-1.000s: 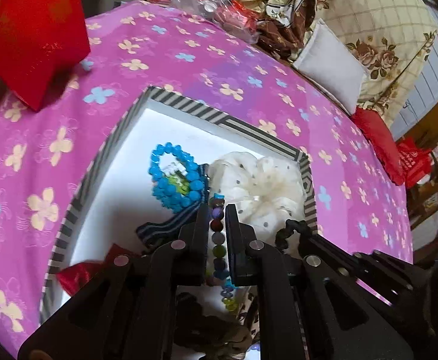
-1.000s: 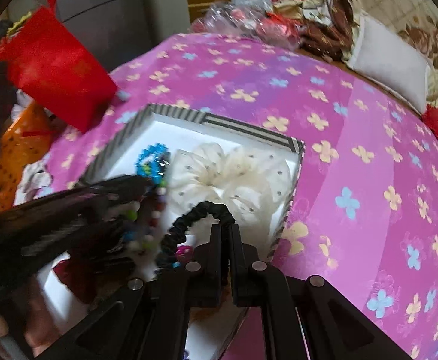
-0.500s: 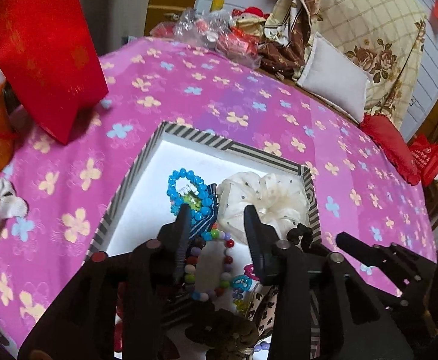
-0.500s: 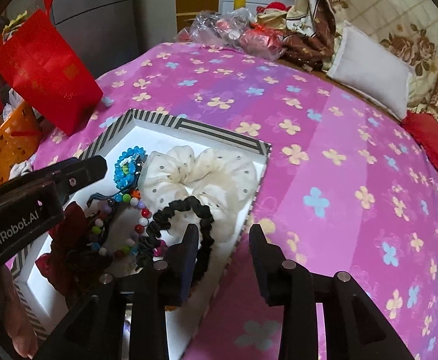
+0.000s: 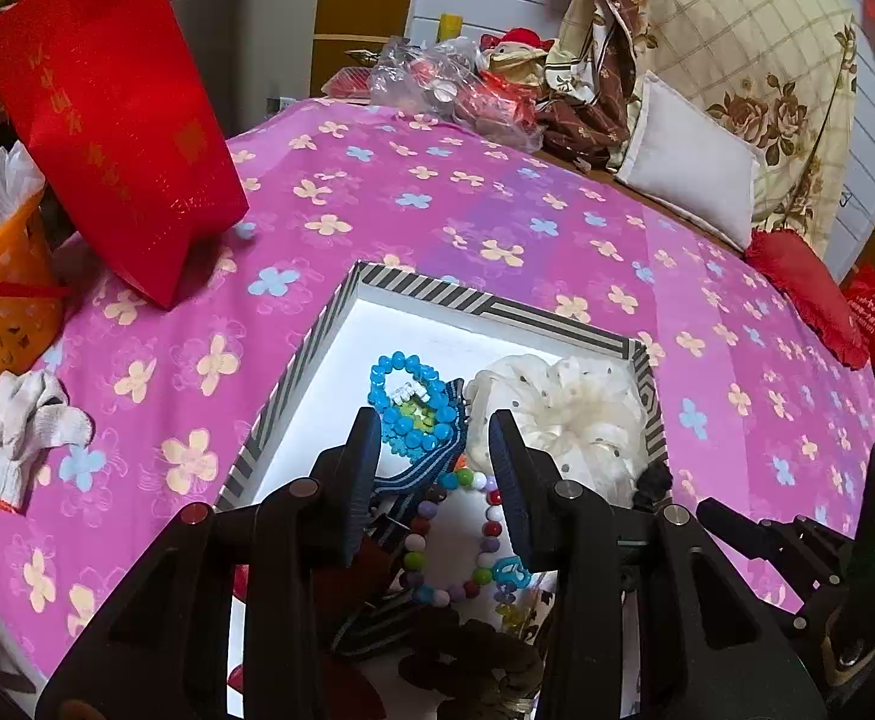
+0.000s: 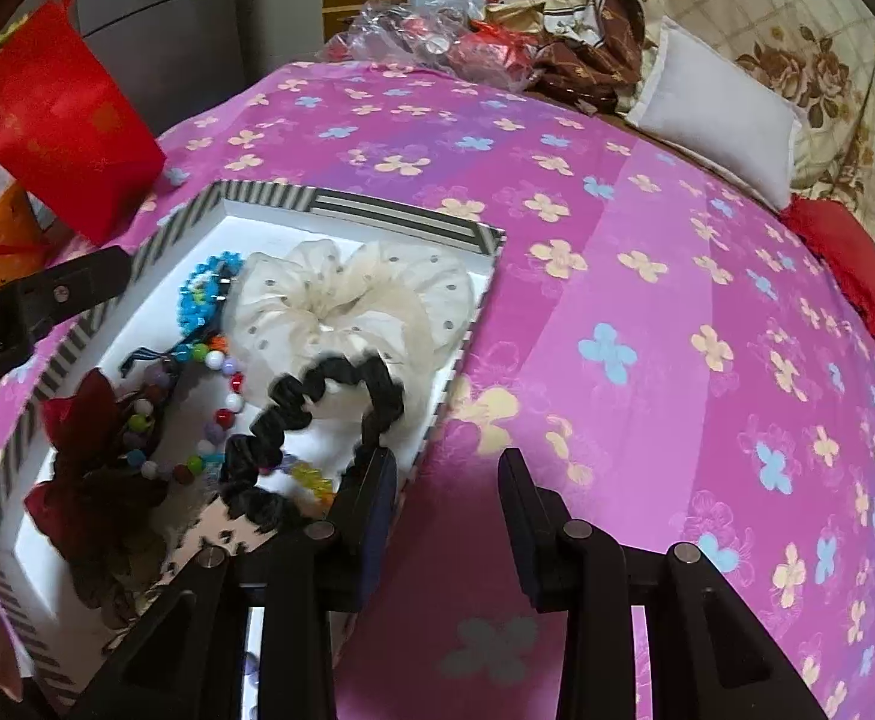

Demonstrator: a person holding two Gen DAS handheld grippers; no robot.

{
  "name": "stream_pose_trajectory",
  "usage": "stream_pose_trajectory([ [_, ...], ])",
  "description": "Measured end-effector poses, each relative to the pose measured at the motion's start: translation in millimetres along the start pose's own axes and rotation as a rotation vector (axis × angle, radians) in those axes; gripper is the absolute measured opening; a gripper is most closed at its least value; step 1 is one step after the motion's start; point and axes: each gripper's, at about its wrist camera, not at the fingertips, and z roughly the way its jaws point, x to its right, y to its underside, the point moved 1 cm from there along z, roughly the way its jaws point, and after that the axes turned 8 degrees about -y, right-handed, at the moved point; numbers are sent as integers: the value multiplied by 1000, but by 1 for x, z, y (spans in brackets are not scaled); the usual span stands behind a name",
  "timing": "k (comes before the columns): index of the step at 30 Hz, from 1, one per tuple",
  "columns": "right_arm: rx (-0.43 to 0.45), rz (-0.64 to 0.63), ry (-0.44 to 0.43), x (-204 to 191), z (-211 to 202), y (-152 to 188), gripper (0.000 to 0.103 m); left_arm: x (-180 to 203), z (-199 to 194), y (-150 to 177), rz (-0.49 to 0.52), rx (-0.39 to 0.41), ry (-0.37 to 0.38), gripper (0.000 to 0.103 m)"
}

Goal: Organize jewelry
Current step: 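Lift the leopard bow scrunchie with the right tool and set it back in the box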

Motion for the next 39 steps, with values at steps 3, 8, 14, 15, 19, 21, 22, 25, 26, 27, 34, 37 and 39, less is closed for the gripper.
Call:
stream_pose_trajectory([
  [3, -2, 4, -1, 1, 0, 0, 34, 0, 3, 0, 8, -9, -10, 36],
  [8, -11, -9, 32, 2, -1, 1, 34, -7, 23, -1, -9, -66, -47, 36],
  [14, -9, 12, 75, 21, -5, 5, 35, 2, 43, 7, 21, -145, -10, 36],
  [15, -9, 13, 74, 22, -5, 6, 35, 7, 45, 8, 36, -153, -3, 36],
  [19, 10, 20, 62, 24, -18, 8, 35, 33, 64, 8, 106, -174, 15, 35],
  [21, 50, 3, 52, 19, -33, 5, 35, 37, 72, 9, 134, -179, -59, 18],
  [22, 69, -14, 49, 16, -39, 3, 36, 36, 73, 8, 130, -182, -82, 14],
  [25, 89, -72, 8, 1, -50, -5, 37, 20, 66, 1, 58, -169, -43, 10],
  [26, 72, -82, -25, -3, -49, -6, 37, 15, 60, -1, 38, -156, -26, 10],
  [27, 39, -85, -82, -8, -48, -5, 37, 9, 54, -4, 18, -142, 0, 10],
  [34, -127, -131, -308, -48, -41, 34, 37, -14, 19, -14, -45, -112, 163, 10],
  [37, -161, -157, -266, -60, -32, 50, 37, -22, 12, -15, -65, -105, 158, 10],
  [39, -161, -153, -241, -63, -29, 57, 36, -28, 7, -14, -77, -90, 150, 10],
])
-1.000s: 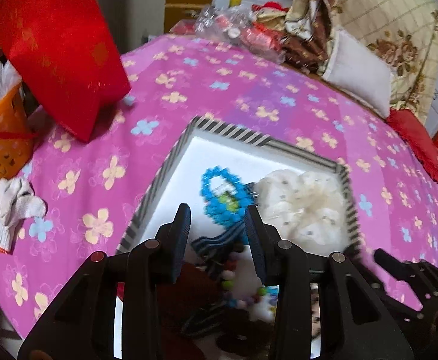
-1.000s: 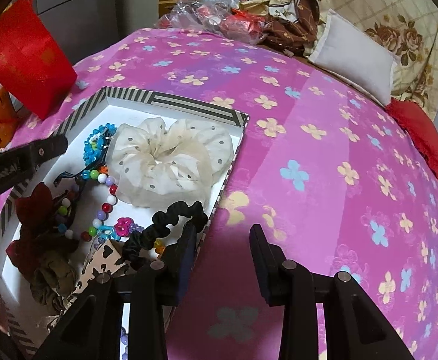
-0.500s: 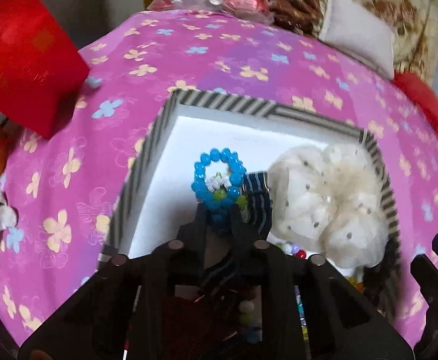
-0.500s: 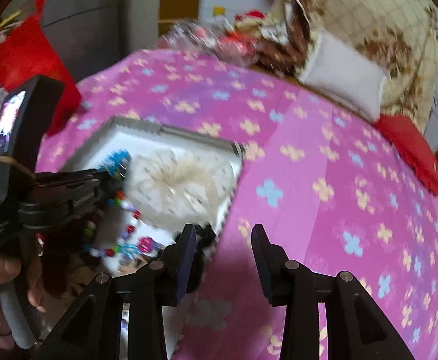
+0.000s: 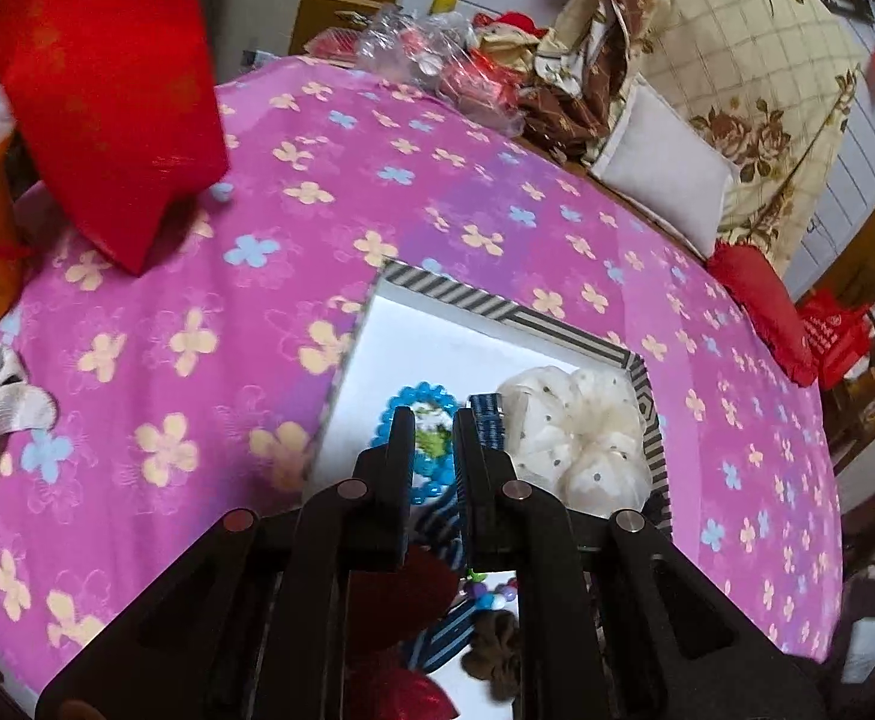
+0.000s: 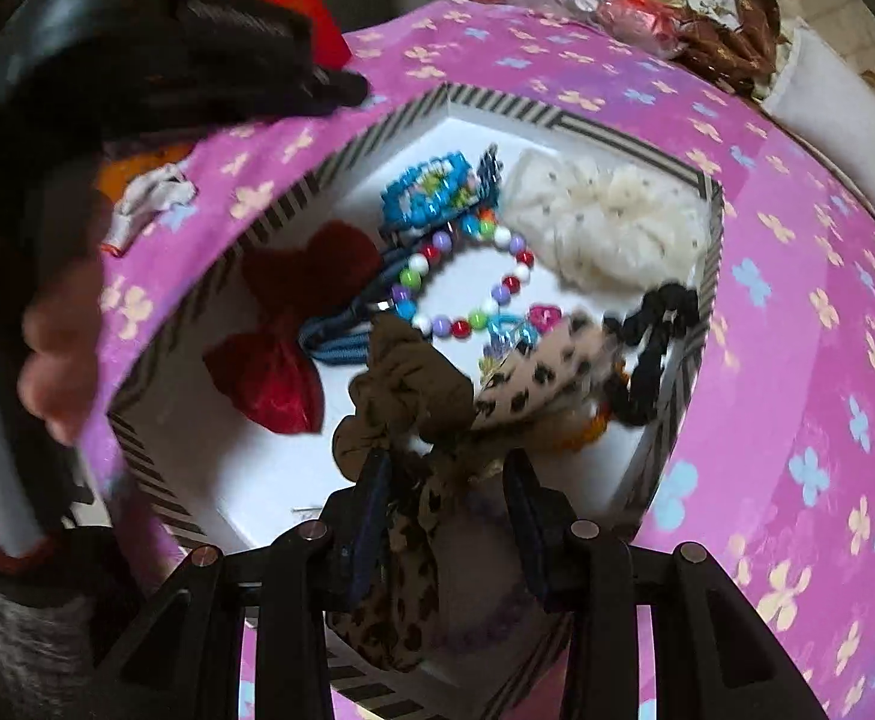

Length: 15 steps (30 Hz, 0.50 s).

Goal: Organize jewelry
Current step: 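Lift the leopard bow scrunchie with the right tool and set it back in the box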

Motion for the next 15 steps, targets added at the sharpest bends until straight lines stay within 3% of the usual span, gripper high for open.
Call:
stream_pose_trajectory([
  [2, 2, 13, -4, 2, -1, 8, 13, -5, -5, 1, -4, 12, -12, 10],
  [4, 4, 25, -19, 4, -6, 11, 4, -9, -7, 2, -10, 13, -16, 10],
  [10, 111, 71, -45, 12, -51, 14, 3, -22, -3, 4, -60, 4, -58, 10],
  [15, 200, 126, -137, 11, -81, 12, 3, -28, -5, 6, -76, 0, -66, 10],
])
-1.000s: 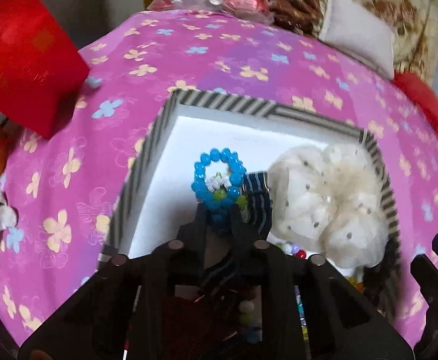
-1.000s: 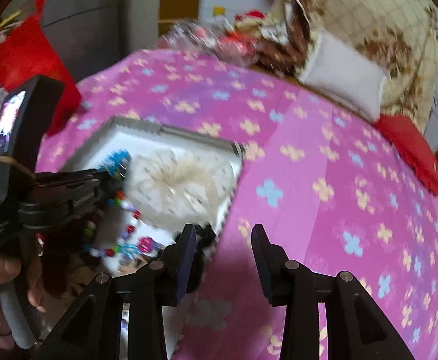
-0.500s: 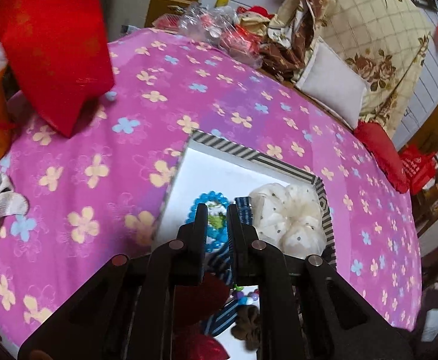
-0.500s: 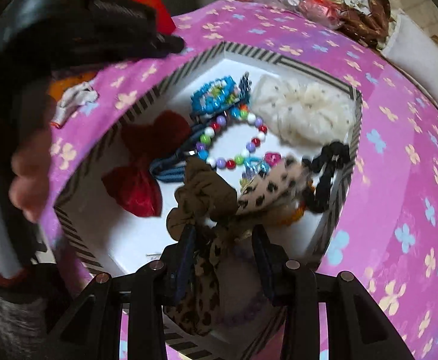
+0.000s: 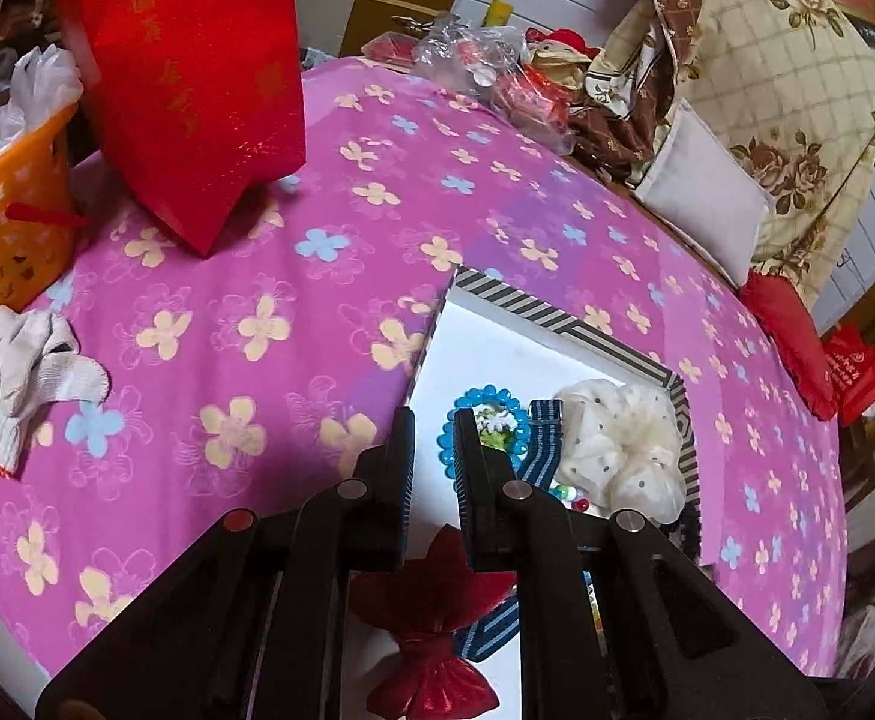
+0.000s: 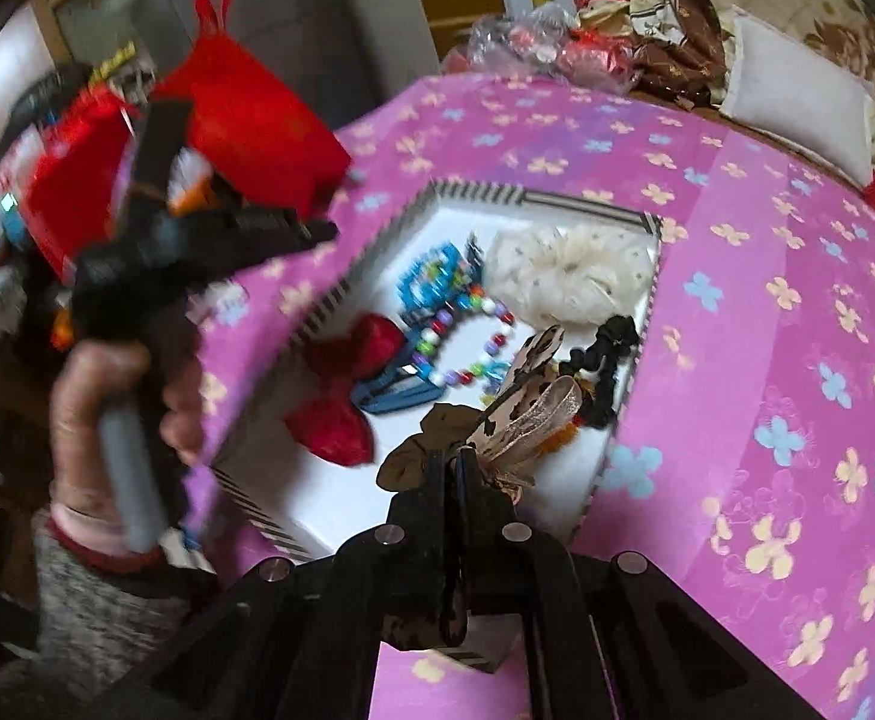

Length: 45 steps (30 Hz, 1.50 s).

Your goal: Organize jewelry

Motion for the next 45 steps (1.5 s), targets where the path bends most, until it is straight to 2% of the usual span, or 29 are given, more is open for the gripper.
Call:
stream_pose_trajectory([
  [5, -4, 66, -128, -7, 14, -6, 3, -1, -1, 1, -2, 2, -19, 10],
  [8, -53, 60, -90, -5, 39, 2, 3, -2, -1, 1, 2, 4, -39, 10],
  [11, -139, 5, 17, -3, 65, 15, 3, -3, 0, 1, 7, 10, -69, 10],
  [14, -144, -13, 17, -1, 60, 14, 5, -5, -2, 1, -1, 18, -85, 10],
  [19, -74, -46, 73, -1, 46, -13, 7, -14, -8, -1, -42, 30, -83, 11],
  [23, -65, -64, 111, 1, 65, -52, 7, -20, -14, -2, -71, 51, -80, 11],
  [28, -158, -32, 31, -1, 113, -90, 7, -31, -14, -5, -121, 56, -88, 11],
  [34, -232, -4, 71, 5, 167, -112, 7, -37, -12, -6, -136, 52, -99, 11],
  [42, -220, 12, 121, 14, 198, -146, 7, -40, -6, -8, -134, 45, -110, 11],
  [45, -184, 34, 85, 16, 186, -151, 10, -41, -4, -7, -131, 39, -112, 11],
])
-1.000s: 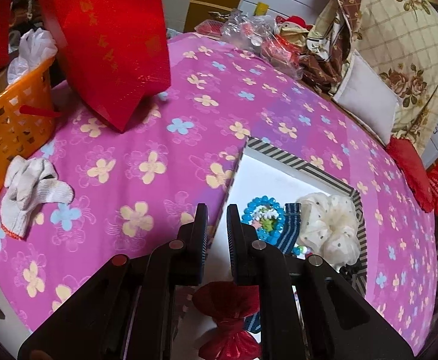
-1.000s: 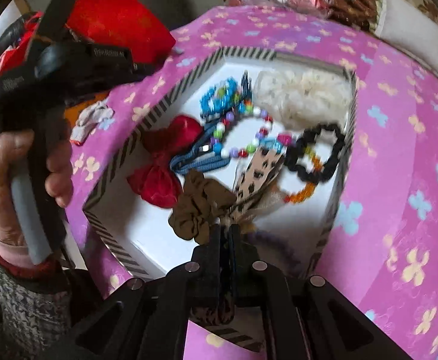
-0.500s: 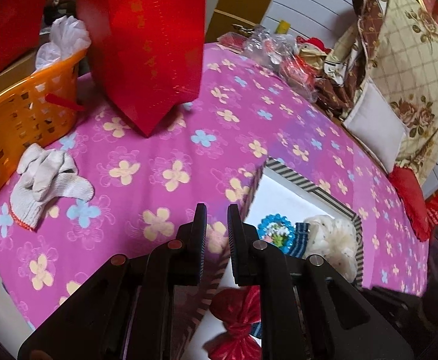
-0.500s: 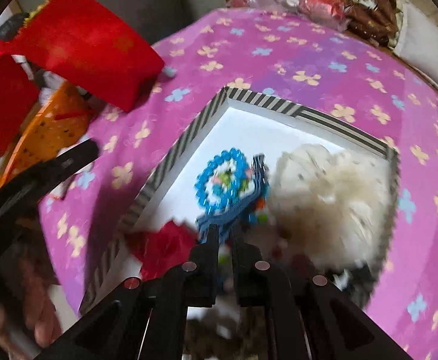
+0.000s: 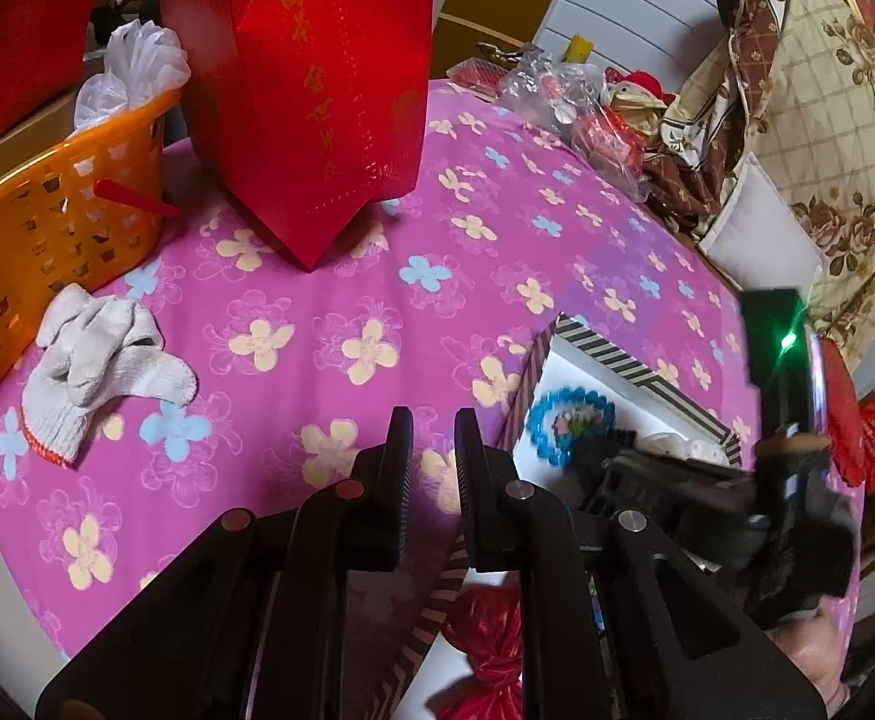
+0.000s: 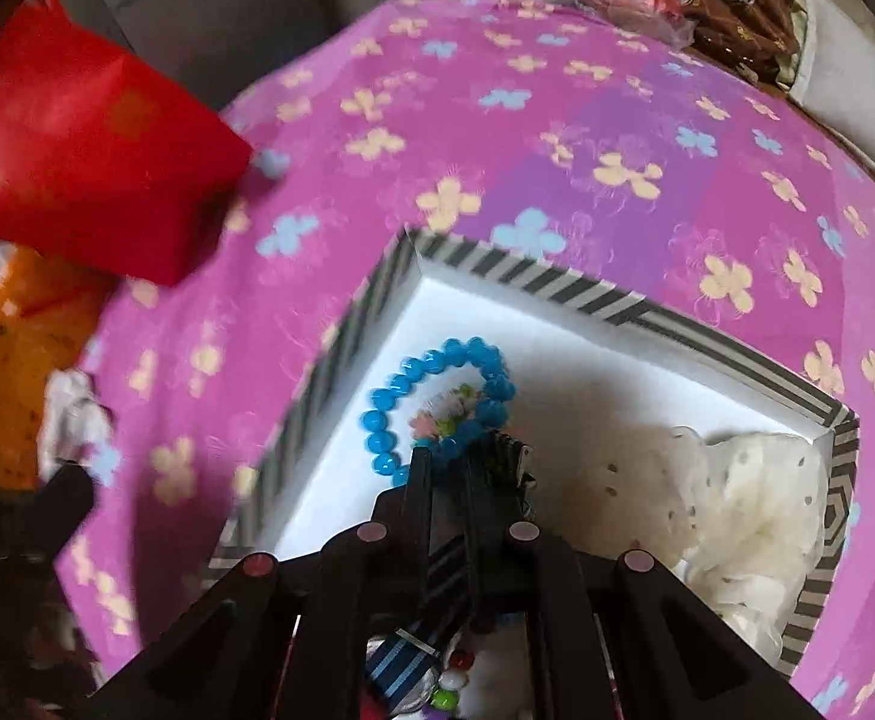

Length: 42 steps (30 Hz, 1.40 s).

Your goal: Organize jewelry

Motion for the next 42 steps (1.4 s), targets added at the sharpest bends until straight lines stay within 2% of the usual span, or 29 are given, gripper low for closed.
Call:
stream_pose_trajectory([
  [1, 15, 2, -15, 1, -7, 2, 22, 0, 1, 0, -2, -4, 4, 11],
  [2, 31, 1, -13, 1, -14, 5, 40, -1, 1, 0, -4, -5, 5, 11],
  [3, 63, -4, 3, 3, -24, 10, 43, -1, 1, 0, -7, -5, 3, 11],
  [5, 91, -19, 47, 3, -30, 20, 43, -2, 0, 0, -15, -9, 4, 11],
  [6, 72, -35, 52, 2, -29, 26, 43, -2, 0, 0, -18, -11, 8, 11],
  [8, 54, -62, 65, -1, -23, 31, 31, 0, 0, 1, -16, -14, 11, 11],
  [13, 12, -73, 102, 0, 0, 37, 23, 7, 1, 4, 14, -13, -4, 12],
  [18, -25, -53, 49, 4, -2, 46, 23, 9, 4, 5, 24, -20, -10, 12],
  [20, 10, -33, -5, 9, -23, 47, 23, 10, 4, 6, 31, -22, -9, 12],
  [21, 41, -25, -5, 12, -35, 48, 23, 11, 3, 6, 32, -21, -8, 12],
  [22, 86, -20, 23, 18, -51, 48, 23, 11, 2, 6, 32, -18, -8, 12],
  [24, 106, -24, 91, 24, -63, 50, 23, 11, 1, 6, 29, -16, -10, 14],
  [27, 34, -55, 197, 34, -50, 57, 23, 12, 1, 7, 25, -17, 0, 20],
  [29, -3, -76, 246, 35, -35, 60, 23, 16, -1, 9, 37, -12, -2, 20],
  [32, -9, -95, 291, 37, -20, 53, 23, 22, -2, 11, 61, -3, -8, 20],
  [35, 23, -104, 301, 40, -16, 43, 23, 26, -1, 12, 82, 0, -19, 20],
  [39, 70, -53, 224, 40, -38, 45, 23, 28, 2, 13, 93, -2, -24, 20],
  [42, 119, -48, 244, 35, -66, 58, 31, 31, -1, 13, 106, 10, -31, 20],
])
